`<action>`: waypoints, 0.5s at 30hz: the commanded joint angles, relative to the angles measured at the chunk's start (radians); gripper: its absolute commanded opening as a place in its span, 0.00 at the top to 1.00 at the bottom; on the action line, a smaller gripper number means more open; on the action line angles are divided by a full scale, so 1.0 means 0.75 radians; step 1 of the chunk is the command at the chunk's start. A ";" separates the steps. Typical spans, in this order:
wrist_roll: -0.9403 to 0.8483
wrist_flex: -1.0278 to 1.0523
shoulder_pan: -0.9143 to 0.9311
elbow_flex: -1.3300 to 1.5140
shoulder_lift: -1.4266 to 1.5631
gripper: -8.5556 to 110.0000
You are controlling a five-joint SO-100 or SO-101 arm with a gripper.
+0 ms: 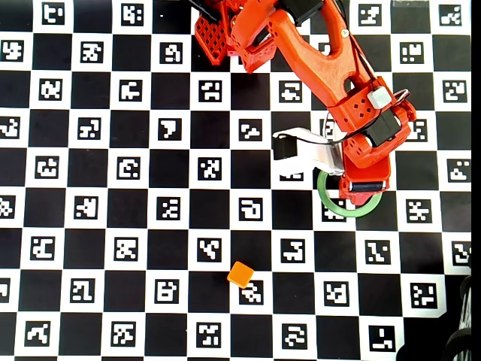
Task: Grab the red cube then put it in the green circle then put the blue cube on top and finally the orange cube on top
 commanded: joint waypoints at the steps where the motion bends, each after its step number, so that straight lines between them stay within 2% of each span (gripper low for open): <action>1: 0.020 0.014 -0.016 -0.014 0.102 0.67; 15: 0.010 0.053 -0.027 -0.020 0.192 0.56</action>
